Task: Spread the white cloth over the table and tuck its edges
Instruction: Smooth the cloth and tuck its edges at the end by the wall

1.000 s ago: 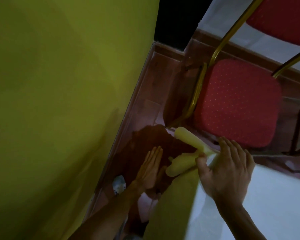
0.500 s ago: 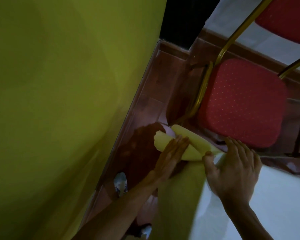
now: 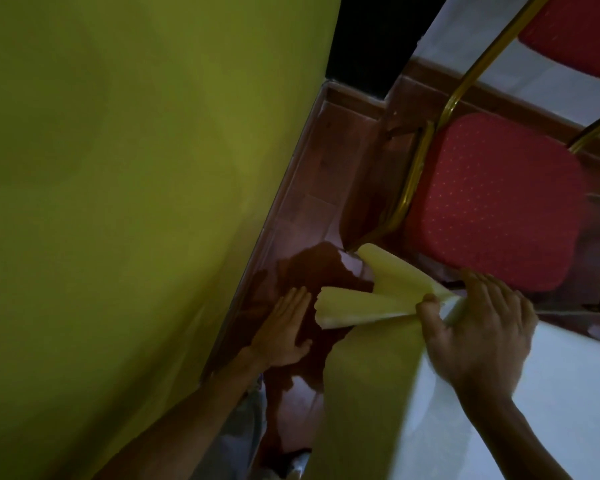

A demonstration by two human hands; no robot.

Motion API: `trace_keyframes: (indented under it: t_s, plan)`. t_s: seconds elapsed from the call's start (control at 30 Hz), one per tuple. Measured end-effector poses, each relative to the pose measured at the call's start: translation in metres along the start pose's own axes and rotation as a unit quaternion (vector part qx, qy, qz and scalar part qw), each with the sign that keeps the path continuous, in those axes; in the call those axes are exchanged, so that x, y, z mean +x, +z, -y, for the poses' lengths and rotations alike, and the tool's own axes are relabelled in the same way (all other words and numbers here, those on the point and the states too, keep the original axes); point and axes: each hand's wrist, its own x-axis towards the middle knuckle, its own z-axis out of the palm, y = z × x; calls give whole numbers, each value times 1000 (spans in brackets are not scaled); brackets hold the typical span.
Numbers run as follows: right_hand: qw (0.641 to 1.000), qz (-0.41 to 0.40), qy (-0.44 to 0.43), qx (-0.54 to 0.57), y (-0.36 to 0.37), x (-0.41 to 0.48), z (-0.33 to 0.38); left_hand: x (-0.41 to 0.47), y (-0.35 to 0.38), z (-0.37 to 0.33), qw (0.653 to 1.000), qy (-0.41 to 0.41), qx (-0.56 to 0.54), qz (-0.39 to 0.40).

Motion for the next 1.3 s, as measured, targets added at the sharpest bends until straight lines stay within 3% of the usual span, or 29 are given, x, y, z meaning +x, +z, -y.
trace_keyframes:
  t_s: [0.1, 0.2, 0.3, 0.5, 0.63, 0.7, 0.83, 1.0, 1.13, 1.3]
  plan:
    - [1000, 5, 1, -1, 0, -1, 1, 14, -26, -77, 982, 96, -105, -123]
    - [1000, 8, 2, -2, -1, -2, -1, 46, -40, -135, 971, 145, -145, -125]
    - [1000, 17, -1, -3, -1, -2, -1, 79, -24, -142, 961, 178, -151, -146]
    - [1000, 13, -4, 0, 0, -2, 0, 80, 16, -71, 987, 52, -41, -145]
    - [1000, 16, -2, 3, -1, -1, -1, 38, 22, -5, 993, -82, 62, -49]
    - [1000, 13, -1, 1, -1, -1, -1, 11, 24, 27, 991, -112, 64, -28]
    - [1000, 18, 7, -4, 0, -1, -1, -27, 11, 27, 999, -50, 14, 12]
    - [999, 42, 7, -7, 0, 0, 2, -7, -36, -74, 988, 61, -107, -98]
    - [999, 40, 9, -2, -5, 0, 2, 34, -58, -134, 979, 103, -99, -143]
    - [999, 52, 11, 2, -9, 2, 4, 72, -50, -125, 994, 96, -24, -56]
